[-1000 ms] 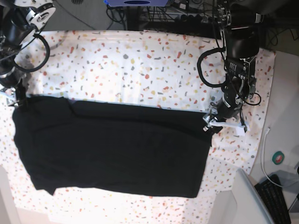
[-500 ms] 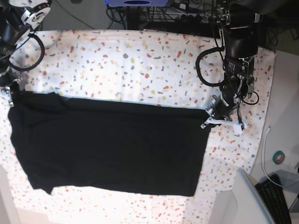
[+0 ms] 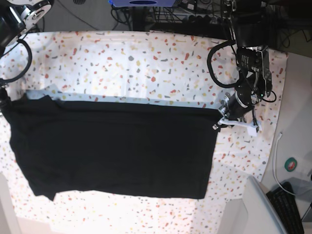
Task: Layout the t-shirt on the table in an organized manner, then fold the t-shirt properly
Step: 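Regrasp the shirt edge with both grippers and pull it flat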
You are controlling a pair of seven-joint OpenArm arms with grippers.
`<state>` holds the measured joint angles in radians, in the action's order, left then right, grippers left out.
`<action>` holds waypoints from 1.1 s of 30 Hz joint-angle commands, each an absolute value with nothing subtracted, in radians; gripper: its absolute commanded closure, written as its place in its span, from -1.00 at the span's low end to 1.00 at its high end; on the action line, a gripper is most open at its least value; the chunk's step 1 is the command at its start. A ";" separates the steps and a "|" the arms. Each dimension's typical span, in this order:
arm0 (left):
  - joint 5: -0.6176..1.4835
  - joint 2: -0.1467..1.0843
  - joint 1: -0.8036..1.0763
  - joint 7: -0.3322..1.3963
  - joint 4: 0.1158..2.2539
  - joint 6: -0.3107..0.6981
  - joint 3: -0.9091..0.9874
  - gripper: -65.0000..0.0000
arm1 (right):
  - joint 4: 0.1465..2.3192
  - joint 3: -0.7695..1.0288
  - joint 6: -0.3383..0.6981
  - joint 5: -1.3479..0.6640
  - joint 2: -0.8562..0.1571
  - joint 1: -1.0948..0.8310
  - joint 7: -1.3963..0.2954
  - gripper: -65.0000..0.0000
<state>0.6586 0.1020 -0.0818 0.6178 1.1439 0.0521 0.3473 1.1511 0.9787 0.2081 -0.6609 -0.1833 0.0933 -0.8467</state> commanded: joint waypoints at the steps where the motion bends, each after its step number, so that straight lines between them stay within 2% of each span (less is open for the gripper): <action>1: 0.661 0.110 -0.102 0.616 1.179 0.058 0.367 1.00 | 1.193 0.980 0.209 -0.680 -0.209 0.108 -0.823 1.00; 6: 0.654 0.108 -0.051 0.679 1.247 0.058 0.389 1.00 | 1.211 0.935 0.154 -0.680 -0.205 0.065 -0.883 1.00; 17: 0.653 0.117 0.206 0.624 1.426 0.058 0.392 1.00 | 1.214 0.914 0.156 -0.690 -0.159 -0.113 -0.806 1.00; 23: 0.653 0.117 0.239 0.624 1.426 0.058 0.392 1.00 | 1.219 0.921 0.156 -0.691 -0.150 -0.150 -0.811 1.00; 33: 0.653 0.117 0.242 0.624 1.428 0.058 0.392 1.00 | 1.357 0.917 0.156 -0.688 -0.082 -0.191 -0.812 1.00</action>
<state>0.6441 0.1081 0.2459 0.6399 1.4090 0.0525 0.3893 1.3407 0.9157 0.1490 -0.6765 -0.0681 -0.1898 -0.8227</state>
